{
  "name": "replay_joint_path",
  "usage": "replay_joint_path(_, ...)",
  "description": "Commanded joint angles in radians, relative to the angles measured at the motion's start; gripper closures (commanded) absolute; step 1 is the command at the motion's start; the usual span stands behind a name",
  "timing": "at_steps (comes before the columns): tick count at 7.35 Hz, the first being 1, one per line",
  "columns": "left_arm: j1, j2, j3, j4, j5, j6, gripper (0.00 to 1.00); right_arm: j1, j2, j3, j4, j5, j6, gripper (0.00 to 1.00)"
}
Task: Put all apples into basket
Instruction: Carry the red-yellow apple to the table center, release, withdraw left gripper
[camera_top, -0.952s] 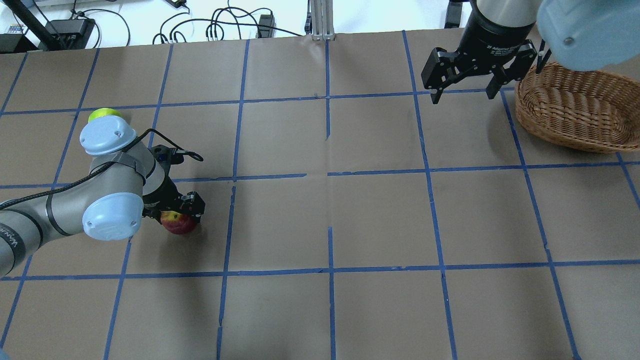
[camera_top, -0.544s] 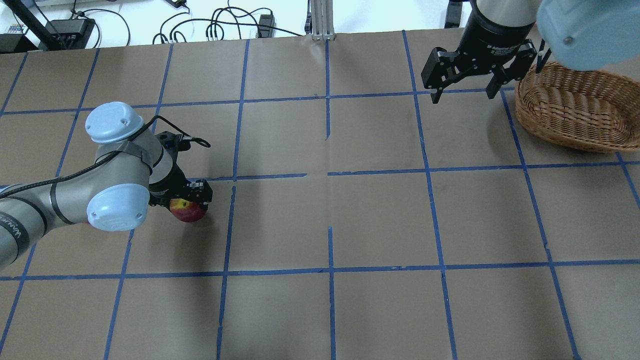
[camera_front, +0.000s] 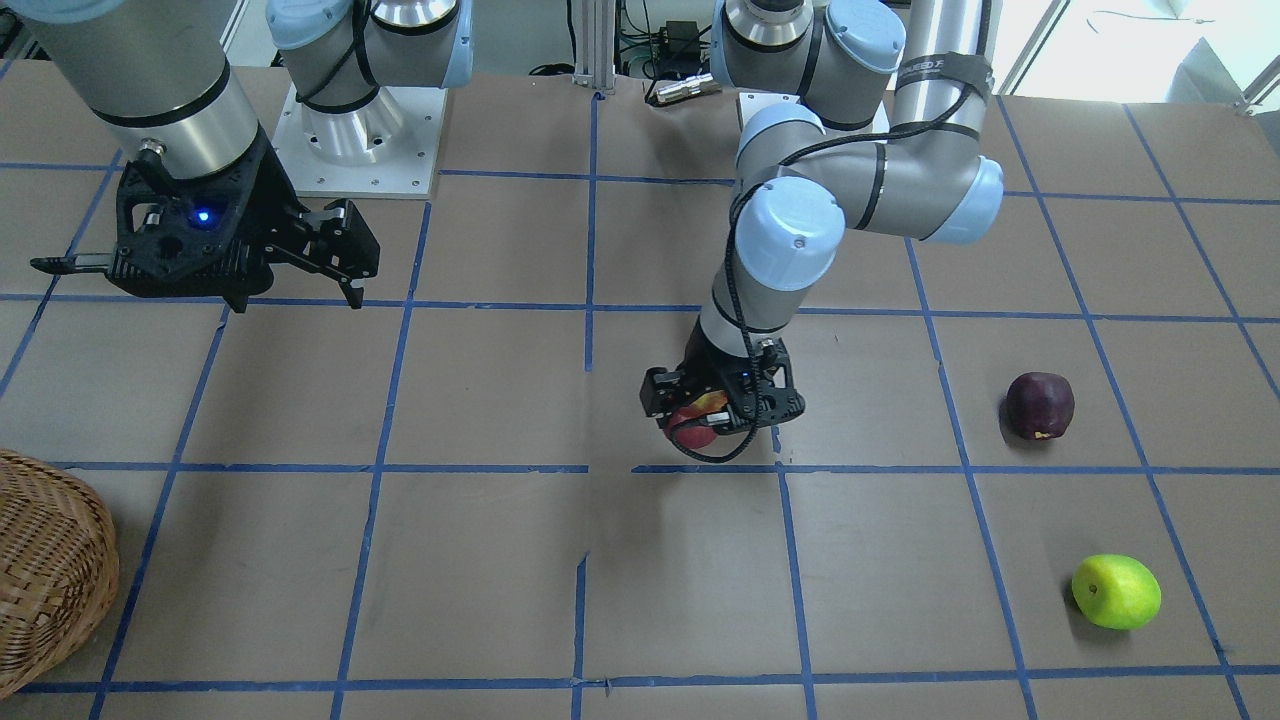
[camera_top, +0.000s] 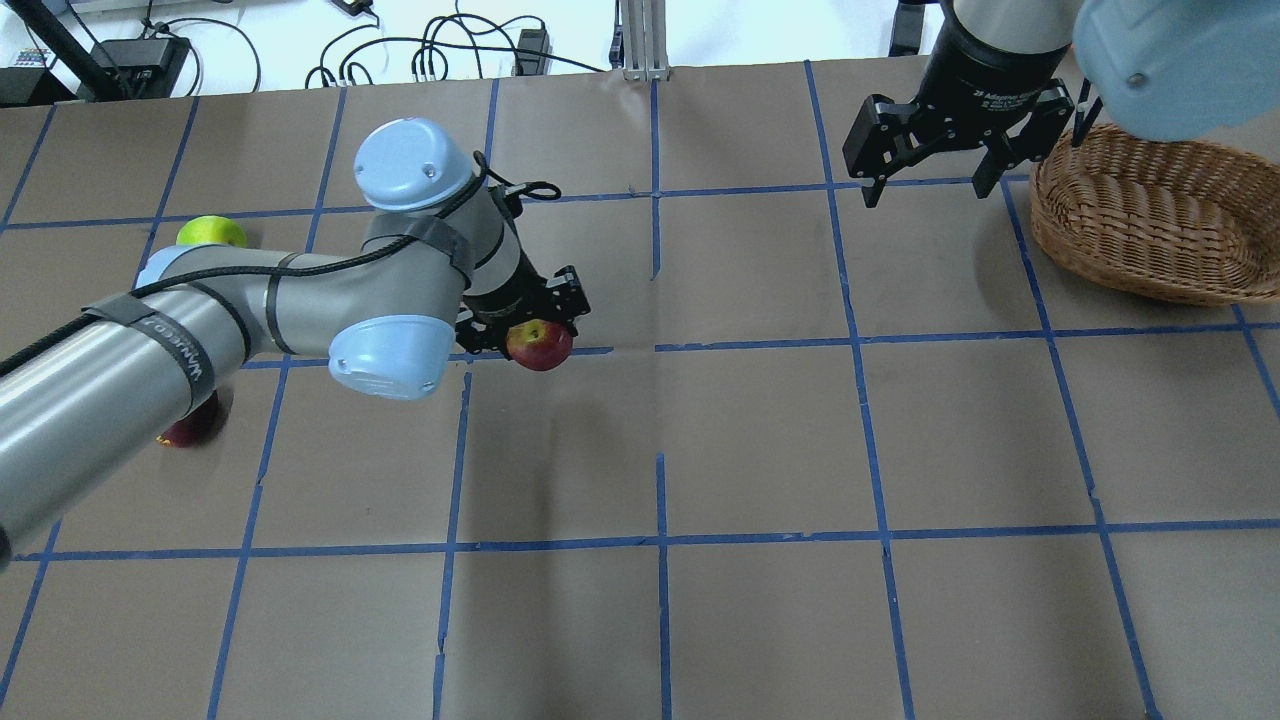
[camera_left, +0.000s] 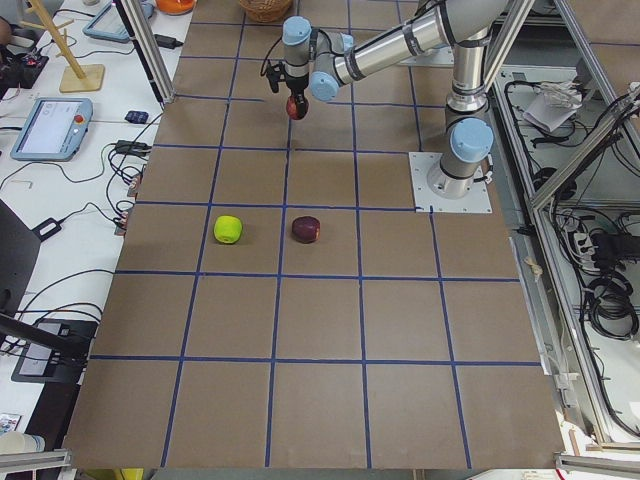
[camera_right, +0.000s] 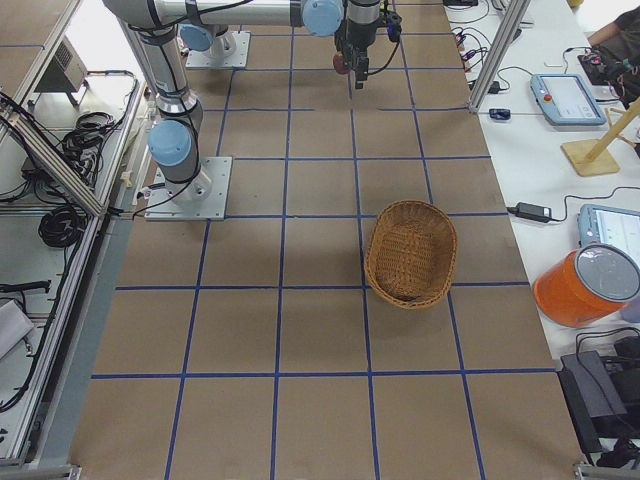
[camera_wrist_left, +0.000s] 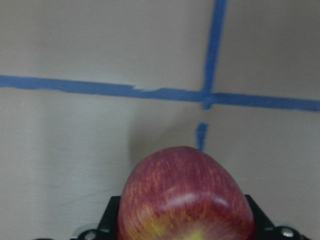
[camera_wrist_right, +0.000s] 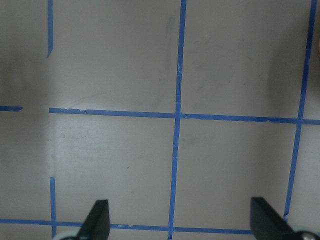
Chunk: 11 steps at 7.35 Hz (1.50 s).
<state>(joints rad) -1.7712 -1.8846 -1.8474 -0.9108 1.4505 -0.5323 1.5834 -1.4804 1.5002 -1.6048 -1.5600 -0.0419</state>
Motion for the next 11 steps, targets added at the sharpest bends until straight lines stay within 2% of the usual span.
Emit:
replay_joint_path(1, -0.129, -0.123, 0.114, 0.071, -0.018, -0.266, 0.74, 0.000, 0.000, 0.000, -0.001, 0.000, -0.001, 0.00)
replay_joint_path(2, -0.151, -0.154, 0.125, 0.081, -0.018, -0.291, 0.50, -0.002, 0.000, 0.000, -0.001, 0.000, -0.001, 0.00)
replay_joint_path(3, -0.155, -0.165, 0.129, 0.087, -0.007, -0.278, 0.01, 0.000, -0.003, 0.000, -0.001, -0.002, -0.001, 0.00)
replay_joint_path(4, -0.154, -0.159, 0.129, 0.098, 0.063, -0.244, 0.00, 0.003, -0.004, 0.000, -0.001, -0.002, 0.010, 0.00)
replay_joint_path(6, -0.122, -0.096, 0.132, 0.075, 0.090, -0.152, 0.00, 0.006, -0.017, -0.008, 0.002, 0.002, 0.014, 0.00)
replay_joint_path(7, -0.053, -0.059, 0.129, 0.037, 0.090, -0.030, 0.00, 0.004, -0.014, -0.015, 0.008, 0.000, 0.016, 0.00)
replay_joint_path(9, 0.147, 0.024, 0.126, -0.116, 0.091, 0.299, 0.00, 0.001, -0.003, -0.031, -0.007, 0.020, 0.014, 0.00)
replay_joint_path(11, 0.327, 0.054, 0.110, -0.160, 0.093, 0.516, 0.00, 0.017, 0.041, -0.017, -0.023, 0.017, 0.025, 0.00)
